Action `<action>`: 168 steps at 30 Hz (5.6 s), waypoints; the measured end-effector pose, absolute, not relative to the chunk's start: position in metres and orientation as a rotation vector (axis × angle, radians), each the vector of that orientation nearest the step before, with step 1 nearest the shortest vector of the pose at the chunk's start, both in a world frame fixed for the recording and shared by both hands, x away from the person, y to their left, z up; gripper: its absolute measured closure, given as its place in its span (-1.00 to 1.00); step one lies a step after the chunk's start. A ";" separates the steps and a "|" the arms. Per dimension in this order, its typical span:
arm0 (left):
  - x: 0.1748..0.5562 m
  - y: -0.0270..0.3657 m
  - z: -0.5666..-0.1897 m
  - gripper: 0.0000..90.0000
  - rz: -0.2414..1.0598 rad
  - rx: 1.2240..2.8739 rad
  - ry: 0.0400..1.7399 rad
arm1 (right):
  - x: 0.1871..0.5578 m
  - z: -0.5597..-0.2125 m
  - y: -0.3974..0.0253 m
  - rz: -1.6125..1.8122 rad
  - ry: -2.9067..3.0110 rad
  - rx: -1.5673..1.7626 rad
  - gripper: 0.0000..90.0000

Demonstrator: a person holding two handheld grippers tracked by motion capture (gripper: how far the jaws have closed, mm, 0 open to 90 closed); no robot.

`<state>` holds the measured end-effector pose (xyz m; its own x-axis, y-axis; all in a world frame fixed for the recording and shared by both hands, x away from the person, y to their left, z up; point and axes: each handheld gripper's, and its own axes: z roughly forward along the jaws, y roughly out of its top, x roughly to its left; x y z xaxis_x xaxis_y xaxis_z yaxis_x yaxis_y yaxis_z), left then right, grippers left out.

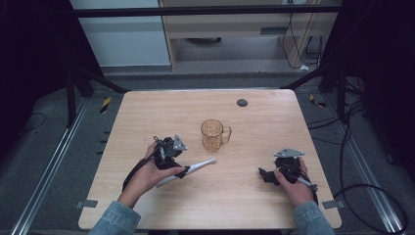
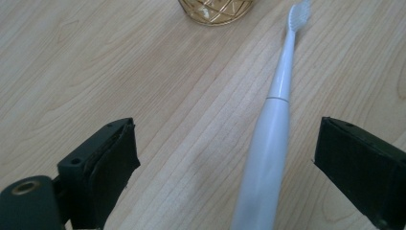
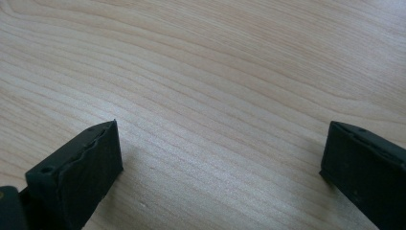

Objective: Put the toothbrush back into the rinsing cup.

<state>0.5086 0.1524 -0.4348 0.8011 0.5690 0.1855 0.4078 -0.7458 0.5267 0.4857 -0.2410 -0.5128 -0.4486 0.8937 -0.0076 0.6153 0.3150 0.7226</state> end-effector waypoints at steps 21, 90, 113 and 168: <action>0.513 0.132 -0.453 0.06 0.240 2.686 0.590 | 0.486 -0.513 -0.241 0.926 2.178 1.343 -0.99; 0.527 0.171 -0.410 0.49 0.321 2.422 0.814 | 0.486 -0.513 -0.241 0.925 2.178 1.342 -0.99; 0.561 0.164 -0.370 0.49 0.422 2.359 0.900 | 0.486 -0.513 -0.241 0.925 2.179 1.341 -0.99; 0.575 0.122 -0.307 0.49 0.516 2.267 0.831 | 0.486 -0.513 -0.241 0.924 2.179 1.344 -0.99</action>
